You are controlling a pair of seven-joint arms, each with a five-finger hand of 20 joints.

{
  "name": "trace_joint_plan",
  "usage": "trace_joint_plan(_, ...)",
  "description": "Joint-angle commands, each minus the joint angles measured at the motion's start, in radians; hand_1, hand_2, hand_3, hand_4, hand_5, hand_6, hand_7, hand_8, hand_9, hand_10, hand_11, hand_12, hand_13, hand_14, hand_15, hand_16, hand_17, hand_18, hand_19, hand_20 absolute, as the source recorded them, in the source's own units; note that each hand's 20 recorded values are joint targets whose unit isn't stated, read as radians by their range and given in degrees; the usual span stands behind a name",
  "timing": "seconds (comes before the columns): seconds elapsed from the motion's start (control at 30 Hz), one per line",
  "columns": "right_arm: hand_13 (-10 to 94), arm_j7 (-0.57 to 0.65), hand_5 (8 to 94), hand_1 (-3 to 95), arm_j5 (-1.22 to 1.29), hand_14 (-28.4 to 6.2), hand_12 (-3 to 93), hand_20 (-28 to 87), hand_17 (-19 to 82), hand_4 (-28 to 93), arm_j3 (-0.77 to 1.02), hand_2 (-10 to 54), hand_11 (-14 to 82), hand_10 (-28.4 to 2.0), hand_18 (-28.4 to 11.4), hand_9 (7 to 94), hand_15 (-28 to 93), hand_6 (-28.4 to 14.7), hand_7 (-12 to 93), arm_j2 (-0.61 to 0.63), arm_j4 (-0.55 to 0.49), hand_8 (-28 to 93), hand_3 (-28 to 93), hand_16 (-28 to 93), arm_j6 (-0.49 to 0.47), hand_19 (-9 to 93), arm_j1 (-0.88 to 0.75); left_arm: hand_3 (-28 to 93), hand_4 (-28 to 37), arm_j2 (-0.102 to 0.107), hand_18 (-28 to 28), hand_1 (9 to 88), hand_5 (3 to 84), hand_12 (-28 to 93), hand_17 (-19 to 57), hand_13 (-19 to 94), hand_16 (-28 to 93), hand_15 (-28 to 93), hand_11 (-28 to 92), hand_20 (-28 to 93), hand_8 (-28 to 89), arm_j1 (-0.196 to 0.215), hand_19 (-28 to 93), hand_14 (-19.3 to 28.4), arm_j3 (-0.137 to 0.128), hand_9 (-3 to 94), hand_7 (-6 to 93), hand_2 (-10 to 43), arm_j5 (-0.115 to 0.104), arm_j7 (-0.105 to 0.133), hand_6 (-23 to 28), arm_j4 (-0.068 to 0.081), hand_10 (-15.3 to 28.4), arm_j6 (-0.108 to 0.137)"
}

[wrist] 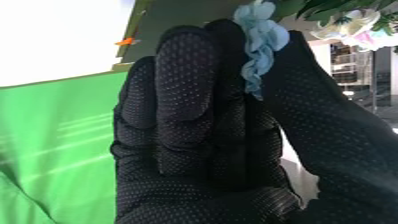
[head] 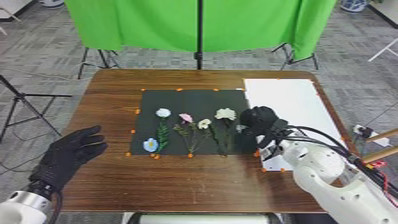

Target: Arrange flowers

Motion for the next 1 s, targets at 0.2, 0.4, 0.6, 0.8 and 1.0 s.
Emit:
trace_joint_plan(0.2,72,-0.043,62.3,42.9,-0.026,-1.4,44.1,39,30,-28,0.001,-9.5,24.7,-6.3,-15.0,75.3,51,0.3,49,0.019,0.009,-14,82,34,-0.028,74,-0.027,76,-27.7,-0.002,23.0,26.2,35.6,13,-6.6,26,-7,56,40,3,-16,0.0,61,17.9,0.006,31.3,31.5,7.2,0.004,-0.016,6.6,0.01,15.8,0.001)
trace_joint_plan(0.4,66,-0.063,59.1,37.6,-0.027,-2.9,35.6,39,27,-28,0.031,-9.5,34.5,-7.1,-15.0,67.2,55,1.1,44,0.024,-0.013,-14,83,28,-0.039,73,-0.052,76,-27.6,0.0,23.0,26.1,35.6,13,-6.6,26,-7,56,40,3,-16,-0.002,61,17.9,0.004,31.4,31.5,7.1,0.003,-0.022,6.6,0.012,15.8,-0.003)
trace_joint_plan(0.6,63,-0.112,57.6,31.2,0.042,-3.6,25.0,40,25,-28,0.09,-9.5,43.8,-8.8,-15.6,61.1,58,2.2,40,0.016,-0.05,-24,87,22,-0.094,73,-0.087,76,-27.7,0.002,23.0,26.2,35.7,13,-6.6,26,-7,56,40,3,-16,-0.003,61,18.0,0.003,31.4,31.4,7.1,0.003,-0.026,6.6,0.011,15.7,-0.006)
trace_joint_plan(0.8,58,-0.114,54.8,27.5,0.085,-4.7,23.5,42,23,-28,0.1,-9.5,43.6,-9.5,-16.5,57.6,58,0.8,38,0.009,-0.058,-24,87,22,-0.114,73,-0.102,76,-27.5,0.003,23.0,26.1,35.6,13,-6.6,26,-7,56,40,3,-16,-0.008,61,17.9,0.004,31.4,31.4,7.1,0.002,-0.031,6.6,0.014,15.8,-0.01)
trace_joint_plan(1.0,60,-0.082,57.3,29.6,0.132,-4.7,23.0,42,24,-28,0.075,-9.5,43.9,-9.8,-16.5,59.8,59,1.2,38,0.006,-0.046,-24,88,21,-0.085,73,-0.085,76,-27.5,0.004,23.0,26.1,35.7,13,-6.6,26,-7,56,40,3,-16,-0.01,61,18.0,0.004,31.3,31.4,7.1,0.002,-0.035,6.6,0.015,15.8,-0.013)
